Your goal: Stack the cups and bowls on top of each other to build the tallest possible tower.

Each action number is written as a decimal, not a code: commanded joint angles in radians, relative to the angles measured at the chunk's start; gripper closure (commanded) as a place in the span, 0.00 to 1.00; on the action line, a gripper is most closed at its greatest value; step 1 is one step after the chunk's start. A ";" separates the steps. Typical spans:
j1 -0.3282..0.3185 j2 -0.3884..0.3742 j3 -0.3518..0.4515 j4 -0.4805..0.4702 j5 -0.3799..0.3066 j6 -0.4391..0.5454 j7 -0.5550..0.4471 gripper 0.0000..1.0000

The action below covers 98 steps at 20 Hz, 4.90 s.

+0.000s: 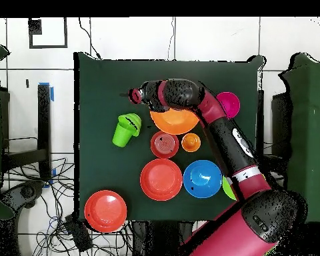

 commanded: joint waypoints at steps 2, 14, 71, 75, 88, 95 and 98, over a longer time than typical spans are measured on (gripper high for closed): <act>0.120 -0.185 -0.216 -0.049 0.040 0.123 0.265 0.00; 0.470 -0.774 -0.591 0.143 -0.154 0.072 0.592 0.00; 0.718 -0.480 -0.819 0.234 -0.062 -0.171 0.584 0.00; 0.695 -0.515 -0.767 0.247 -0.032 -0.125 0.554 0.00; 0.666 -0.631 -0.699 0.246 -0.052 0.067 0.470 0.00; 0.647 -0.608 -0.637 0.257 -0.024 -0.003 0.547 0.00; 0.682 -0.576 -0.647 0.224 -0.044 -0.032 0.603 0.00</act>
